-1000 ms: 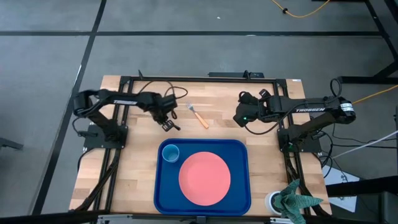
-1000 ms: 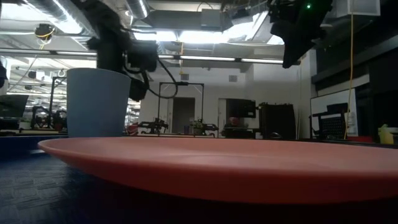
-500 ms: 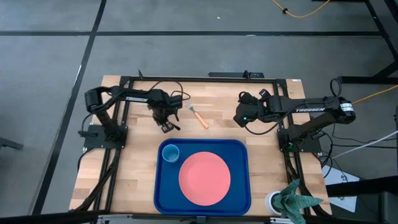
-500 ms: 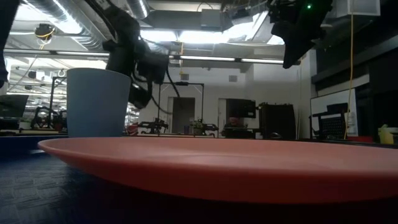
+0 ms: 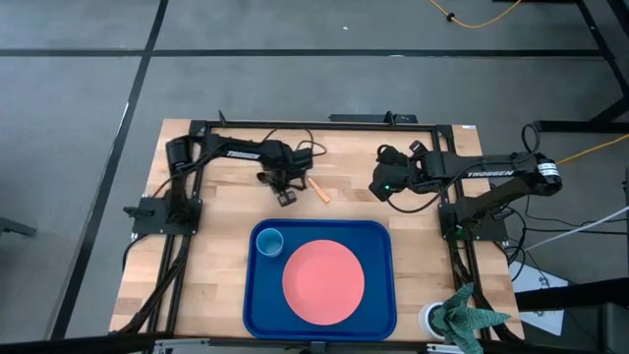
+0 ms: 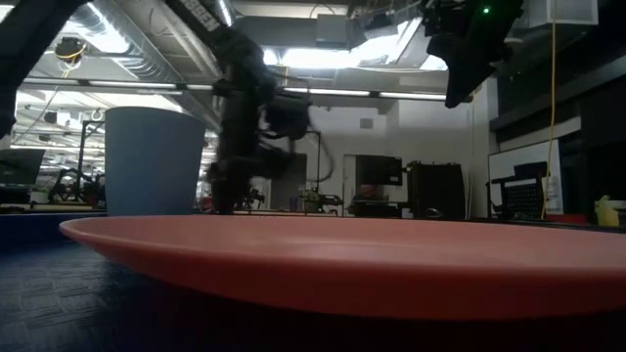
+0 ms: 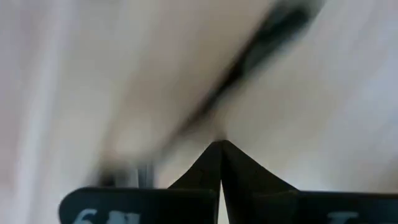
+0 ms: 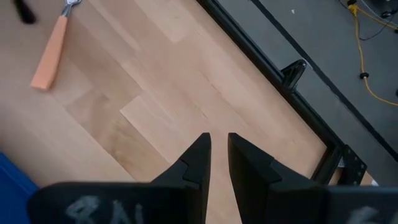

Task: Pick and place plate/cup/fork/spoon on tray
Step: Adjust the black spoon and orange fork on the table

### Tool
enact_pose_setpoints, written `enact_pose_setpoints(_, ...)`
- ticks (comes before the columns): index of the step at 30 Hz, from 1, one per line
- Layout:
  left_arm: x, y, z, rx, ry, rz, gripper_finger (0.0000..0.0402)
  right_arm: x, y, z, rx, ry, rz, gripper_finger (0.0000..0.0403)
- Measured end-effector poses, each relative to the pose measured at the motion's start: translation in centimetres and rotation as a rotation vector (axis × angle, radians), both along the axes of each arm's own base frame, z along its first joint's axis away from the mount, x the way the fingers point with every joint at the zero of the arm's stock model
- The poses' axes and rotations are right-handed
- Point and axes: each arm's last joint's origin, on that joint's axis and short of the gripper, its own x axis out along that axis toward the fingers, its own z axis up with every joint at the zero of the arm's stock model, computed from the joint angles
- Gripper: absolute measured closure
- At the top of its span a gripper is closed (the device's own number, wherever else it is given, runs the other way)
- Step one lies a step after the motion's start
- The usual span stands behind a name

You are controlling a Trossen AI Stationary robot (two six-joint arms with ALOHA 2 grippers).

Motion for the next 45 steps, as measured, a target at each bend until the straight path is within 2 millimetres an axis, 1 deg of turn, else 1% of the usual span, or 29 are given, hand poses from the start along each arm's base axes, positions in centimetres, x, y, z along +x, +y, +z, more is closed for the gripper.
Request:
enact_pose_setpoints(1, 1.1, 0.2, 0.3, 0.021, -0.044, -0.007, 0.0401, 0.0, 0.0, 0.0, 0.001, 0.000, 0.000, 0.0343)
enact_pose_setpoints(2, 1.7, 0.2, 0.7, 0.030, -0.062, -0.019, 0.0401, 0.0, 0.0, 0.0, 0.002, 0.000, 0.002, 0.0343)
enact_pose_setpoints(4, 2.4, -0.1, 2.0, 0.034, -0.061, -0.051, 0.0401, 0.0, 0.1, 0.0, 0.006, 0.000, 0.003, 0.0343)
enact_pose_setpoints(7, 2.4, -0.9, 4.2, 0.035, 0.004, -0.098, 0.0401, 0.0, 0.1, 0.0, 0.010, 0.001, 0.005, 0.0343)
enact_pose_setpoints(10, 1.1, -1.3, 6.4, 0.060, 0.155, -0.113, 0.0401, 0.0, 0.1, 0.0, 0.023, 0.002, 0.009, 0.0343)
enact_pose_setpoints(11, 0.7, -1.3, 6.7, 0.076, 0.200, -0.112, 0.0401, 0.0, 0.1, 0.0, 0.023, 0.001, 0.009, 0.0343)
enact_pose_setpoints(15, -0.5, -0.2, 5.6, 0.112, 0.308, -0.082, 0.0401, 0.0, 0.1, 0.0, 0.023, 0.002, 0.009, 0.0343)
enact_pose_setpoints(21, -2.7, 2.4, 2.3, 0.076, 0.306, 0.014, 0.0401, 0.0, 0.1, -0.1, 0.023, 0.006, 0.010, 0.0343)
enact_pose_setpoints(24, -3.7, 2.9, 1.2, 0.056, 0.329, 0.037, 0.0401, -0.1, 0.1, -0.1, 0.023, 0.013, 0.010, 0.0343)
enact_pose_setpoints(26, -3.8, 3.0, 0.9, 0.061, 0.324, 0.043, 0.0401, -0.1, 0.1, -0.1, 0.023, 0.015, 0.010, 0.0343)
enact_pose_setpoints(34, -2.3, 3.9, 0.7, 0.128, 0.157, 0.009, 0.0401, -0.1, 0.1, -0.1, 0.023, 0.014, 0.010, 0.0343)
enact_pose_setpoints(41, -0.8, 4.1, 0.8, 0.199, 0.031, -0.020, 0.0401, -0.1, 0.1, -0.1, 0.022, 0.013, 0.009, 0.0343)
enact_pose_setpoints(45, -0.2, 4.0, 0.8, 0.190, -0.033, -0.042, 0.0401, -0.1, 0.1, -0.1, 0.023, 0.013, 0.009, 0.0343)
